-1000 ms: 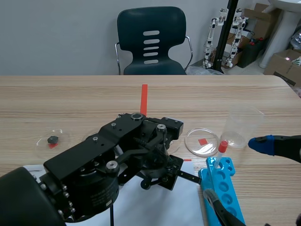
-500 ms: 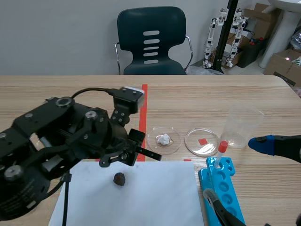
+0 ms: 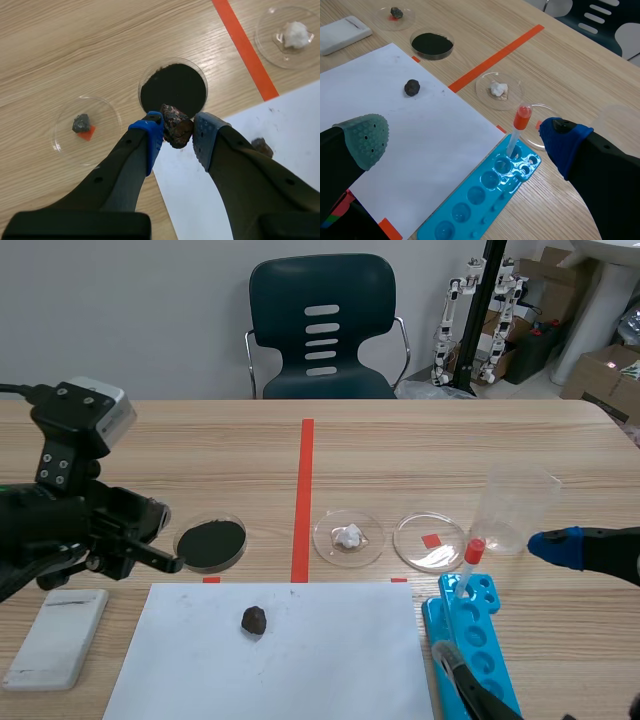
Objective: Pick up the right mineral with the left hand
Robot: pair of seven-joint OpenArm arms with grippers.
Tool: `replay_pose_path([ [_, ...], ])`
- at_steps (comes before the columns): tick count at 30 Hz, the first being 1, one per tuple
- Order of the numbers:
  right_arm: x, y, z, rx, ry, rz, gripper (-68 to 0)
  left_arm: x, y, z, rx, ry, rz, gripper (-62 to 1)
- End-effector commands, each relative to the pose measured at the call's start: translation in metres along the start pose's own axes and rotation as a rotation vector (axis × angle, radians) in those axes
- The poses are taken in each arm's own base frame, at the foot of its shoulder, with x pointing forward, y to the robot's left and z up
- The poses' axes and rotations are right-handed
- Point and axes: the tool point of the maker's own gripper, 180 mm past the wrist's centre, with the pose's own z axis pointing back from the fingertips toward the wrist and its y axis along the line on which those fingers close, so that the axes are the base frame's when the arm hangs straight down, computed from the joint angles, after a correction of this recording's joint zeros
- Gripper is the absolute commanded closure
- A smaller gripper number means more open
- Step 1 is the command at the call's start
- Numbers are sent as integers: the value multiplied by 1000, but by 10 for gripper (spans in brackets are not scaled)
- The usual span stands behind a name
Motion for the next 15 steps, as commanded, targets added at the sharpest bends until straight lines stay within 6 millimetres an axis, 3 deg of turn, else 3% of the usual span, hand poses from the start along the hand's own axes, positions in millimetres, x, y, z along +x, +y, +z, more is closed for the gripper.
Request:
replay_pose_path([
  [1, 6, -4, -1, -10, -22, 4, -638, 6, 0, 9, -6, -44, -5, -26],
  [8, 6, -4, -1, -10, -22, 4, -638, 6, 1, 46, -25, -110, -61, -26],
  [15, 6, -4, -1, -10, -22, 4, -638, 1, 11, 66, -3, -116, -66, -26],
])
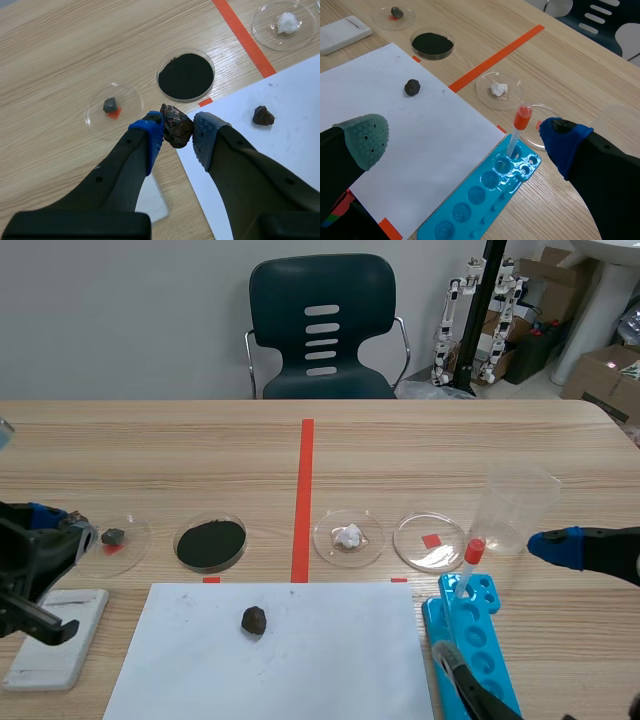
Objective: Pick up the right mineral with the left hand
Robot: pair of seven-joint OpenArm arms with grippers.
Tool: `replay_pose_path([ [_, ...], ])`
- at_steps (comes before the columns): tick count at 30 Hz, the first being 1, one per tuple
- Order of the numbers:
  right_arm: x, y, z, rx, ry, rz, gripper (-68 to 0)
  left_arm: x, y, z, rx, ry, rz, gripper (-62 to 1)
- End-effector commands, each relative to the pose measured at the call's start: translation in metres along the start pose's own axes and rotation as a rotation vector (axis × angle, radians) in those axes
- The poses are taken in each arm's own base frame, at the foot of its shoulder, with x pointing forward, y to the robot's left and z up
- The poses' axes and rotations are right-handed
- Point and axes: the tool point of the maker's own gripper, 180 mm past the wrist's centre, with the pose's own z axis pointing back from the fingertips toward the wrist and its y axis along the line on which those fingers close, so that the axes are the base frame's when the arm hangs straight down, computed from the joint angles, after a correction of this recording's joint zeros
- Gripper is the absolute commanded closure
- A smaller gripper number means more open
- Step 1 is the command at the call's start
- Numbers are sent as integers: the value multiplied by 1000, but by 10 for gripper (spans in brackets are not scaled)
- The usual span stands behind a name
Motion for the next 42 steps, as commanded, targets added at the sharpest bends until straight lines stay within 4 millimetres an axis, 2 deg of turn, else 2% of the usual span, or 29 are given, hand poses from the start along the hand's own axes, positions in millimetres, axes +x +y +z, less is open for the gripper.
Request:
replay_pose_path([
  [1, 6, -4, -1, -10, -22, 4, -638, 8, -3, 3, -18, -34, 1, -26],
  [12, 6, -4, -1, -10, -23, 4, -638, 1, -2, 18, -38, -49, -6, -26],
  [42, 6, -4, -1, -10, -23, 4, -638, 2, -2, 17, -40, -52, -11, -26],
])
